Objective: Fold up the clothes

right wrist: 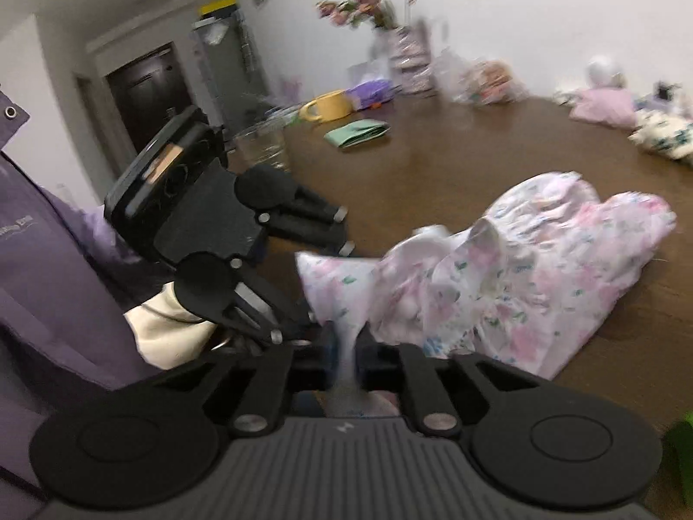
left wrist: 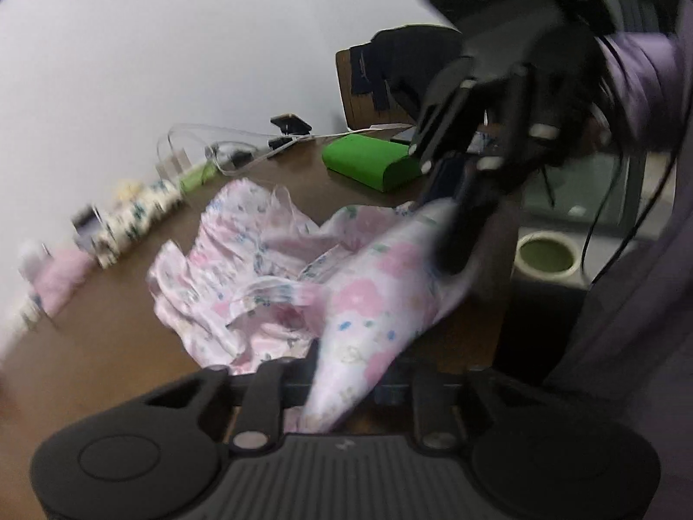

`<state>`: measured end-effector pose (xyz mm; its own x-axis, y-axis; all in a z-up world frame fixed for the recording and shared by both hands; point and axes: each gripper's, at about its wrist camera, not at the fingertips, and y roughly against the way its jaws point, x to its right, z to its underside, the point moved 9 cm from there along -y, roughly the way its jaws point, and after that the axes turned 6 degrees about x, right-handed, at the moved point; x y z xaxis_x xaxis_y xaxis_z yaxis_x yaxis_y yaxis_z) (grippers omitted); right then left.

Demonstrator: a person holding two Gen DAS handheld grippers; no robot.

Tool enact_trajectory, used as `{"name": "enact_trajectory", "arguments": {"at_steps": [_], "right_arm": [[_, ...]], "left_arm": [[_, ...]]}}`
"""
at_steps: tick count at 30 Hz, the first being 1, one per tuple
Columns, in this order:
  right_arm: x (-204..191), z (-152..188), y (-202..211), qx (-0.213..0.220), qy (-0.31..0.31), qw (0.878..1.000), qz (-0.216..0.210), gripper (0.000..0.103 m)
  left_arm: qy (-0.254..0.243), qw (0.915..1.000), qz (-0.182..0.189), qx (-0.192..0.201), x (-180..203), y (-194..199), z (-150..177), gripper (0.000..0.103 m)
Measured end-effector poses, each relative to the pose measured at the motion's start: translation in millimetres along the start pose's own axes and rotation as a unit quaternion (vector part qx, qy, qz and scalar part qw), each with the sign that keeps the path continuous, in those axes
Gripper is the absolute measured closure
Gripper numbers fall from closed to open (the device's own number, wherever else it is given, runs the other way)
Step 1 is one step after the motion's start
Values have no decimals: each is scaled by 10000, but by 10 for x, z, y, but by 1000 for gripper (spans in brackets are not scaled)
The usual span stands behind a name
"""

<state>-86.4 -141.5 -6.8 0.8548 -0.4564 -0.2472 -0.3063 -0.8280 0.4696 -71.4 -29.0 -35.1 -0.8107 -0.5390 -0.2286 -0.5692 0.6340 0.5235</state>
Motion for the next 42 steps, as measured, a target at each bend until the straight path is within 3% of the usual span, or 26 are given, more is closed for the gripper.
{"name": "enact_trajectory", "arguments": {"at_steps": [1,2,4,6,9,10,11,12,14,17,20,21,24,28,30,31,32,36,39,42], "right_arm": [[-40,29,78,126,202,9995,210,15],[-101,68,168,283,491,9975,429,0],[-252,189,280,569,1290,9872,744,0],[-291,309,213,540,1846,9751,1106,1],[-273,395,100,589,2348,9583,1519,5],[-247,382,82,685,2380,9561,1566,12],[-211,367,64,744,2356,9565,1553,24],[-170,356,48,781,2307,9580,1511,32],[-69,330,30,749,1966,9694,1267,69],[37,274,30,710,1078,9905,464,83],[187,199,84,623,-189,9967,-492,84],[277,177,83,563,-662,9936,-721,84],[613,125,9,386,-1957,9748,-994,84],[934,80,-80,408,-2934,9518,-799,79],[1045,87,-91,461,-3182,9454,-529,67],[1095,102,-83,467,-3242,9444,-297,54],[1132,110,-69,482,-3237,9449,-71,51],[1138,43,101,949,-3080,9446,621,52],[1103,-63,204,1417,-3038,9370,986,58],[1052,-163,288,1486,-2414,9389,1952,64]], "left_arm": [[195,9998,77,-1,-32,11,0,87],[449,9989,156,-14,-77,18,3,88],[929,9951,322,-64,-161,22,0,89],[1278,9904,504,-137,-218,17,-19,90],[1688,9826,736,-256,-283,24,-71,91],[1754,9810,773,-288,-289,37,-86,91],[1821,9792,845,-302,-281,61,-103,92],[1889,9771,931,-309,-270,88,-122,92],[1980,9737,1093,-263,-254,133,-149,92],[2107,9686,1311,-158,-250,201,-182,89],[2509,9570,1454,97,-356,249,-171,78],[2671,9525,1454,170,-403,251,-158,73],[3236,9369,1291,287,-583,173,-107,74],[4285,8995,840,165,-862,-71,21,72],[4583,8853,780,157,-936,-147,61,70],[4687,8803,718,150,-968,-167,77,67],[4748,8773,684,149,-994,-171,76,62],[4679,8808,515,500,-1136,-56,-36,50],[4640,8840,391,422,-1104,-87,-63,58],[4410,8971,255,95,-986,-198,-50,68]]}}
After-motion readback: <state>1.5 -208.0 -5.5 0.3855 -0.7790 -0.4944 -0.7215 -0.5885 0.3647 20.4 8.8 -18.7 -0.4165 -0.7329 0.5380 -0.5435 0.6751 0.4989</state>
